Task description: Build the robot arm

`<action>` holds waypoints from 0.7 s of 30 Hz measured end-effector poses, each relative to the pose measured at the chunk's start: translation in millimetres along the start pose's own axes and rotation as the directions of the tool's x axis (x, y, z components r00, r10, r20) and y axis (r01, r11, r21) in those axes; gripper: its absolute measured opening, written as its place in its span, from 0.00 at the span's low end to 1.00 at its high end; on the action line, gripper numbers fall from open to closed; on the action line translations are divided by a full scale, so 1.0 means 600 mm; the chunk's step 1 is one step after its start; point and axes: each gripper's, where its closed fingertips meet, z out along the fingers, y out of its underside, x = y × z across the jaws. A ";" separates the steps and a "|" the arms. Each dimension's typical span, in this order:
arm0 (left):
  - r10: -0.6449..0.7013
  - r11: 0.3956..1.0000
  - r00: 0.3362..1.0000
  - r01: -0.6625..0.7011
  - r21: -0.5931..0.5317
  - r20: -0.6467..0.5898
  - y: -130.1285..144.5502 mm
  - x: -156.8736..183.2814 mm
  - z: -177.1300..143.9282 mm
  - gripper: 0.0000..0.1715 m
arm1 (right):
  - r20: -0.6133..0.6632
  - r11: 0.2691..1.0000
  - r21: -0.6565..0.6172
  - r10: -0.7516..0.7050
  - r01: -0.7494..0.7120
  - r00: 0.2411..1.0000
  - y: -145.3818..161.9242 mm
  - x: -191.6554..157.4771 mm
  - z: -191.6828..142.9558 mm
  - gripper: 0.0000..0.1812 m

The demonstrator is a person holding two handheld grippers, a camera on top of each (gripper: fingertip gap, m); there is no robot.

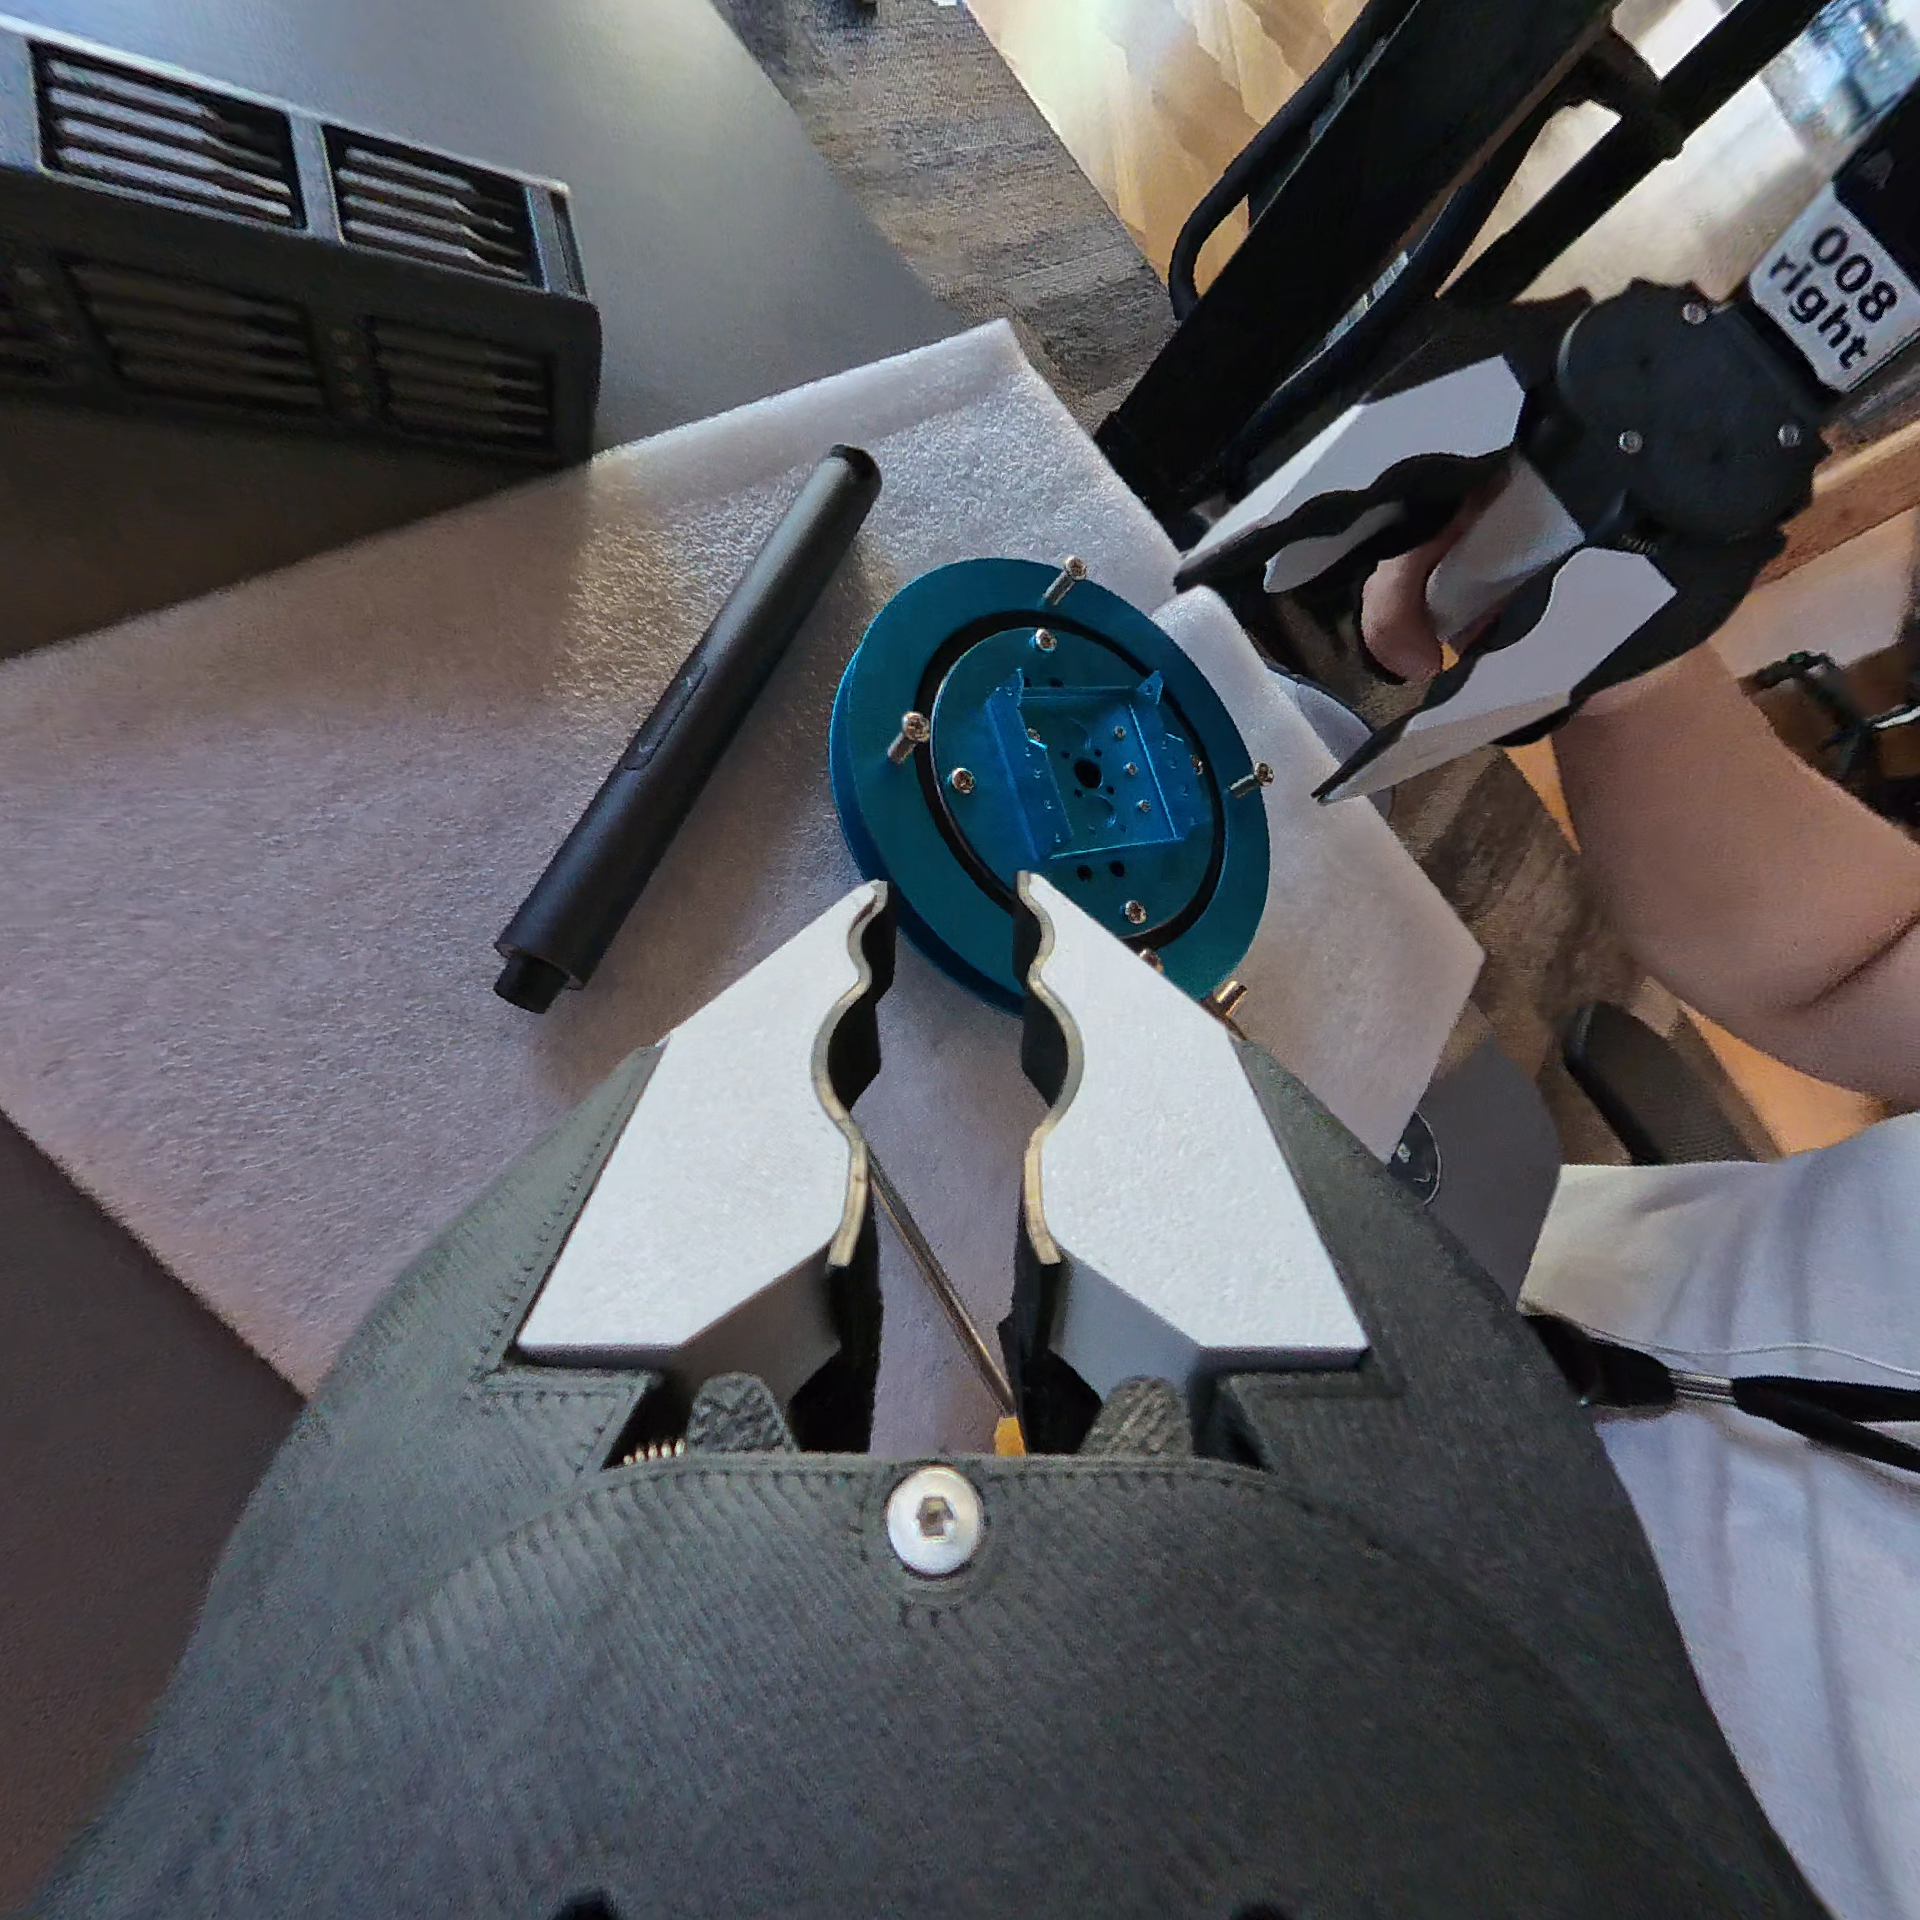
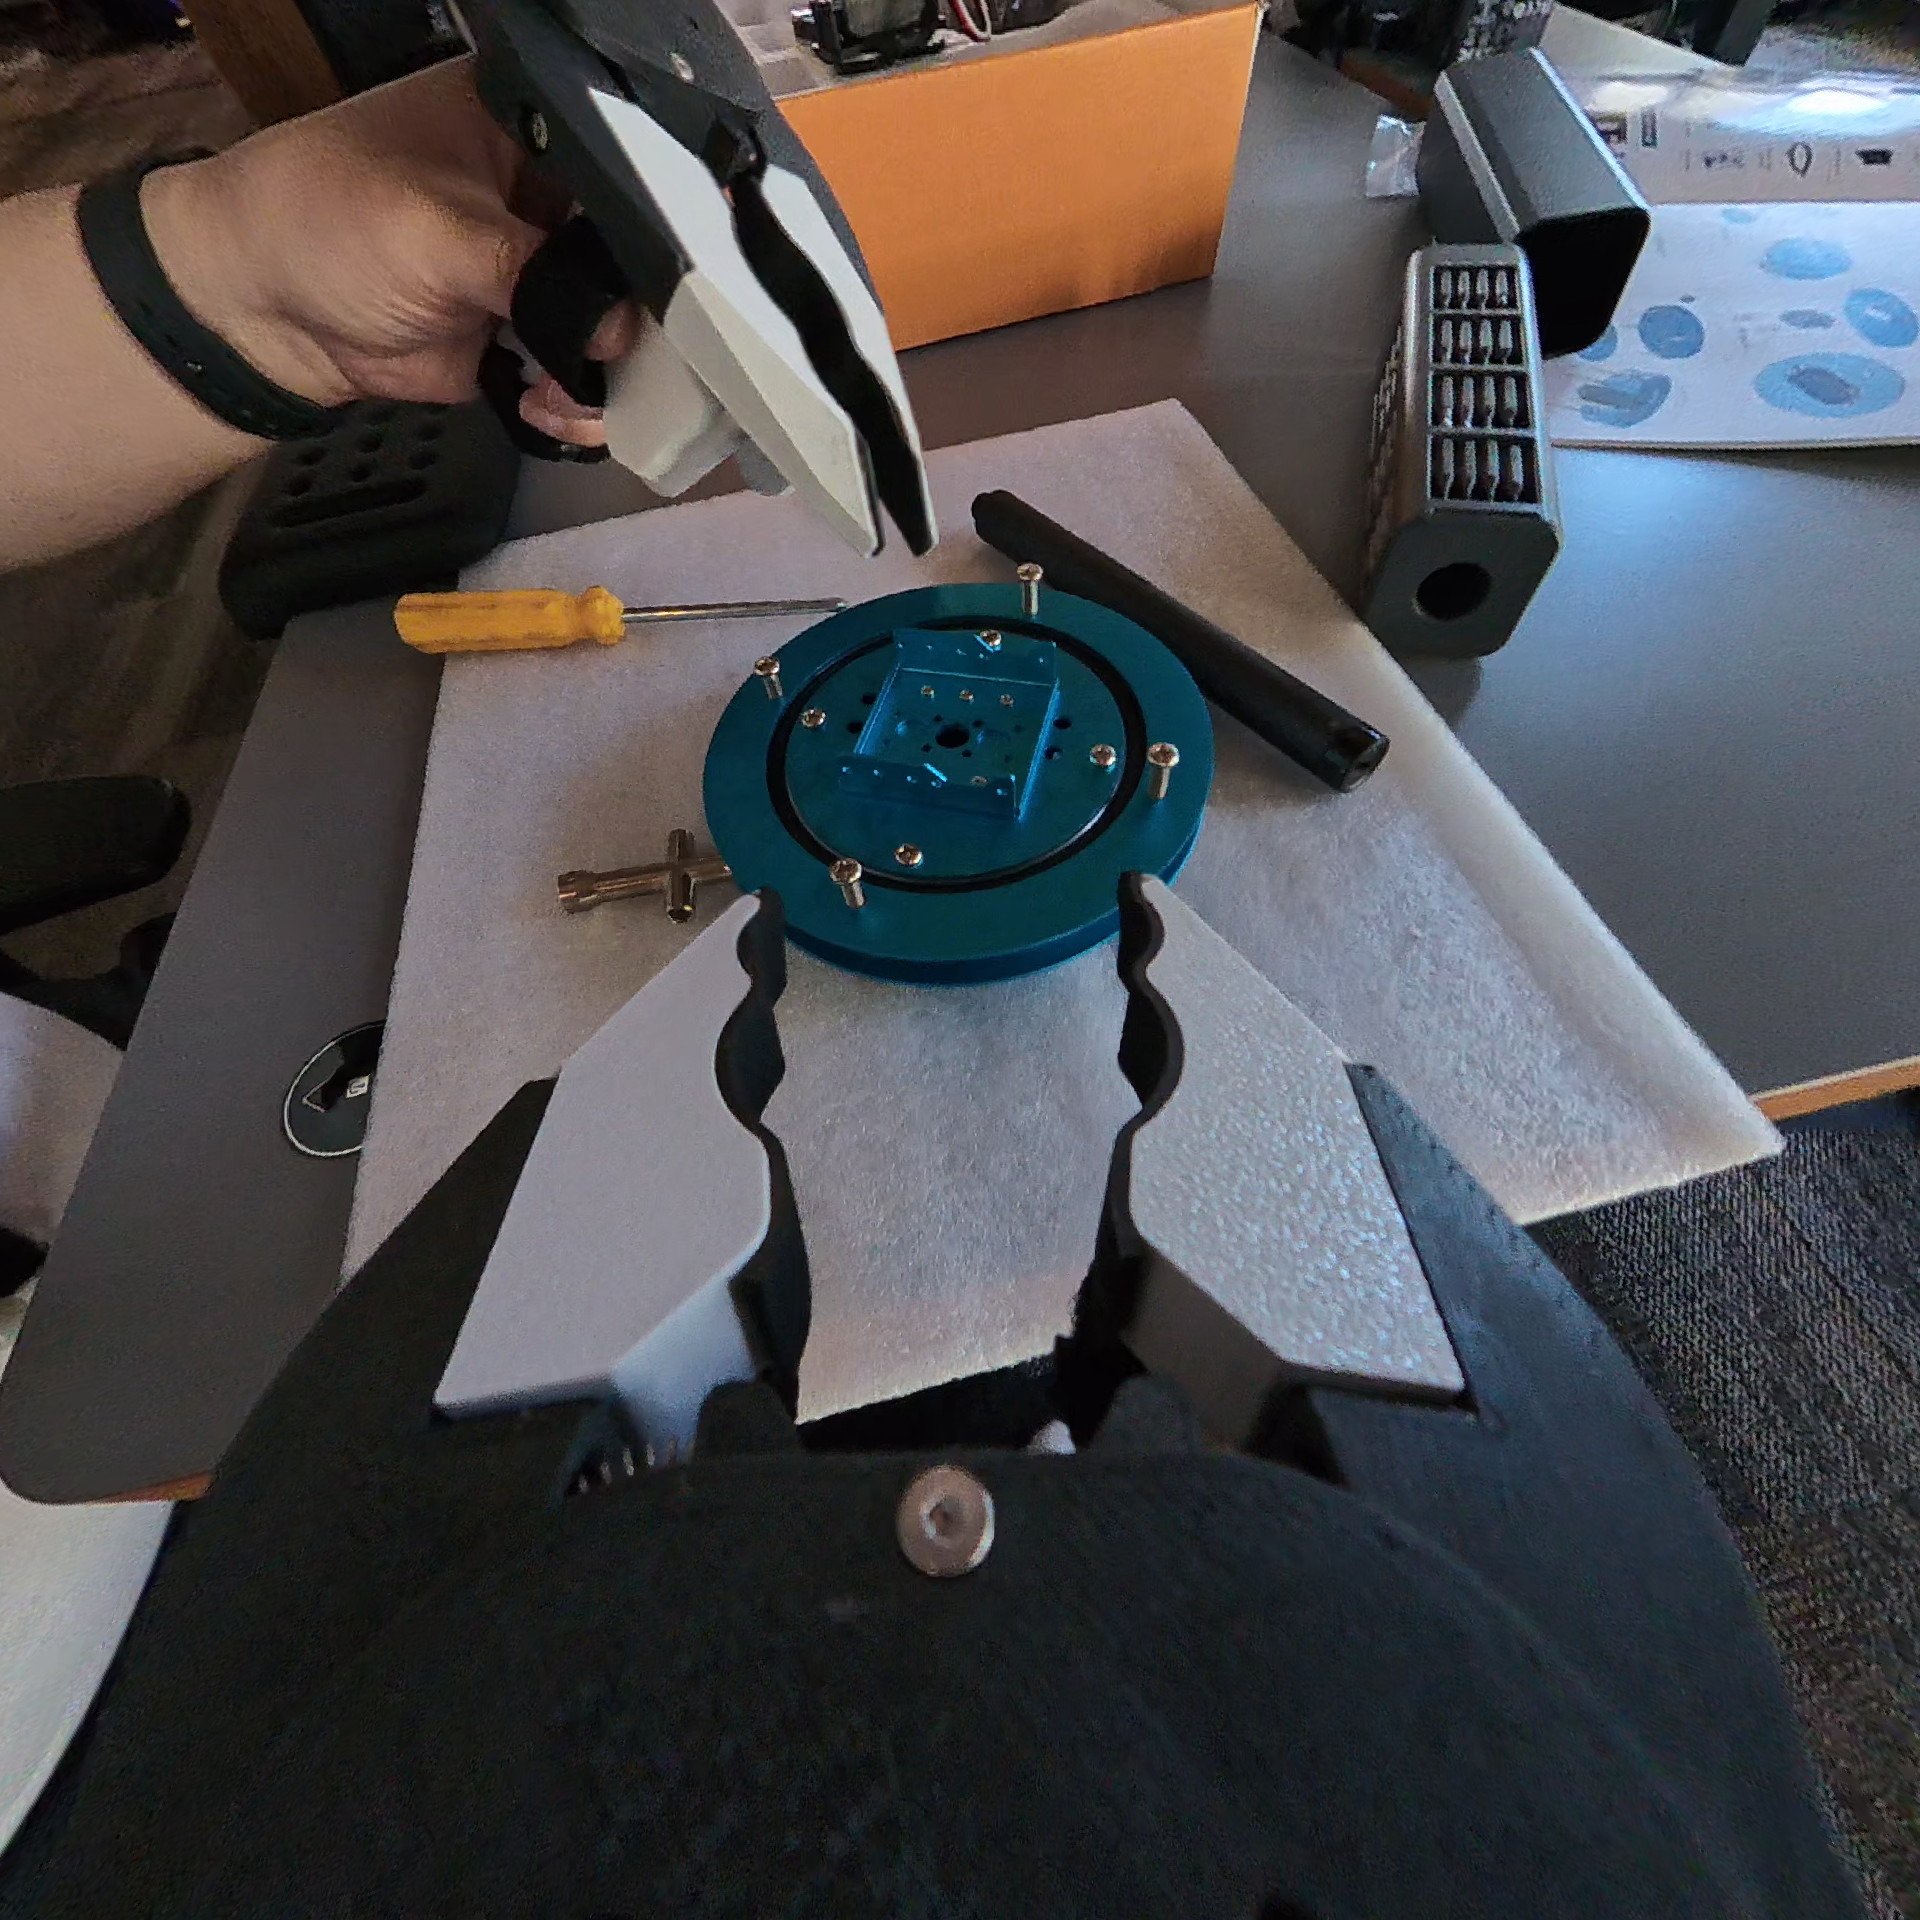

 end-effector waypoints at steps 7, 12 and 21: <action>-0.022 1.000 0.998 0.023 0.010 -0.066 0.002 0.015 0.003 0.12 | 0.026 0.998 0.052 -0.023 0.022 0.999 -0.032 0.015 -0.011 0.28; 0.035 0.999 0.999 -0.035 0.023 -0.017 0.011 0.019 -0.008 0.12 | 0.067 0.992 -0.012 -0.122 0.124 0.990 -0.045 -0.010 0.022 0.28; 0.082 0.997 0.996 -0.082 -0.001 -0.028 0.028 0.028 -0.013 0.13 | 0.260 0.831 -0.165 -0.483 0.532 0.836 -0.051 -0.022 0.066 0.34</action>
